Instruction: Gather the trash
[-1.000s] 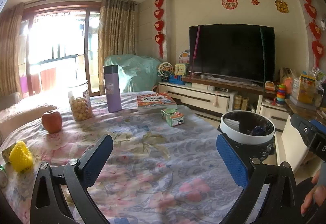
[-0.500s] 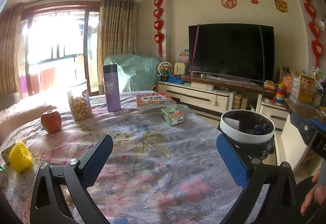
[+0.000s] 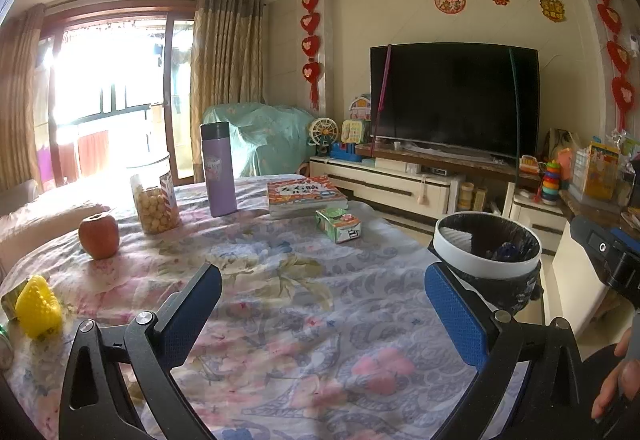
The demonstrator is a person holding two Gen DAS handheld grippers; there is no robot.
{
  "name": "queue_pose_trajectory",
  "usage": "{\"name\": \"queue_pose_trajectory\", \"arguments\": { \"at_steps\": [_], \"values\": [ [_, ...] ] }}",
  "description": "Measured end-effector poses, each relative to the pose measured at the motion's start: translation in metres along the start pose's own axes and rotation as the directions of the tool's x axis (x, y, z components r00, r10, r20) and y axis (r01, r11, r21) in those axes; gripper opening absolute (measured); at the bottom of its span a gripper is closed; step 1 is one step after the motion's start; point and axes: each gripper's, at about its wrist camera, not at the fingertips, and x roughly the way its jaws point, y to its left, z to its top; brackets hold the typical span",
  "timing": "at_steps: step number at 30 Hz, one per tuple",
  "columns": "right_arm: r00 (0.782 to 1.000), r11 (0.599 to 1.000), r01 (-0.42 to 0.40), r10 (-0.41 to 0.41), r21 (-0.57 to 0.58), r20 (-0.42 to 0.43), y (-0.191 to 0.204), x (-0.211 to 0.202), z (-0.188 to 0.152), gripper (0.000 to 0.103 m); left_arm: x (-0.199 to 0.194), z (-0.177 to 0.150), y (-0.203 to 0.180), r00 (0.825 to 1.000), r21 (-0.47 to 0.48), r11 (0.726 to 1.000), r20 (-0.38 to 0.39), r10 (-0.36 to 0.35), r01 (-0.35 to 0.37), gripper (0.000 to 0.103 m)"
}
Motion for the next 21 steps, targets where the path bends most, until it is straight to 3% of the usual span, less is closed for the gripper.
{"name": "queue_pose_trajectory", "arguments": {
  "at_steps": [21],
  "values": [
    [1.000, 1.000, -0.007, 0.007, -0.002, -0.013, 0.0042, 0.0051, -0.0023, 0.103, 0.0082, -0.0027, 0.0029, 1.000, 0.001, 1.000, -0.012, -0.004, 0.004, 0.102]
  ]
}}
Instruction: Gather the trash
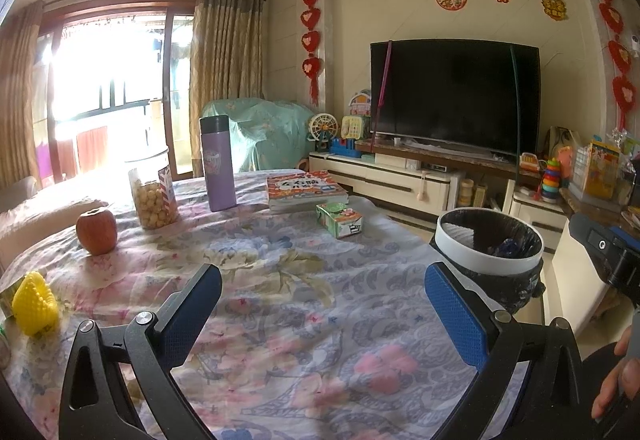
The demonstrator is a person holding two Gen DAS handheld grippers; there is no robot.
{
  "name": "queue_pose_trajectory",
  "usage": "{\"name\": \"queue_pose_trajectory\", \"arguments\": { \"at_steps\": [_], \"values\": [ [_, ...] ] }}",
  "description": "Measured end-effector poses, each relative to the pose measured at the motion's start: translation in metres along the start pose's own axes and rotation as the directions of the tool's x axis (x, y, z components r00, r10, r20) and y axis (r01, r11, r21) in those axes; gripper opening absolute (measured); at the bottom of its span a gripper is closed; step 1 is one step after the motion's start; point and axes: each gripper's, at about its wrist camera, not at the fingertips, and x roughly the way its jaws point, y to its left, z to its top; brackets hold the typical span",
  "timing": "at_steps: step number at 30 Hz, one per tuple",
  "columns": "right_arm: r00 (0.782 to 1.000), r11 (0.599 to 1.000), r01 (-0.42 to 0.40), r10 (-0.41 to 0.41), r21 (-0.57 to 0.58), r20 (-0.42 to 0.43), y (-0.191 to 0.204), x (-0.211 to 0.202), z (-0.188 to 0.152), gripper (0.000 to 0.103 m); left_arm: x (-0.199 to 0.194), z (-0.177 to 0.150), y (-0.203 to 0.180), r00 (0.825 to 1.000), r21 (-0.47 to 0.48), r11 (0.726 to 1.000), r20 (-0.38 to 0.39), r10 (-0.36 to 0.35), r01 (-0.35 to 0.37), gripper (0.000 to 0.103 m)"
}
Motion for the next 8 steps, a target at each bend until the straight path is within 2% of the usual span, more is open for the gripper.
{"name": "queue_pose_trajectory", "arguments": {
  "at_steps": [8],
  "values": [
    [1.000, 1.000, -0.004, 0.004, 0.004, -0.008, 0.0012, 0.0020, -0.0029, 0.103, 0.0013, -0.0014, 0.0026, 1.000, -0.008, 1.000, -0.007, 0.001, -0.001, 0.102]
  ]
}}
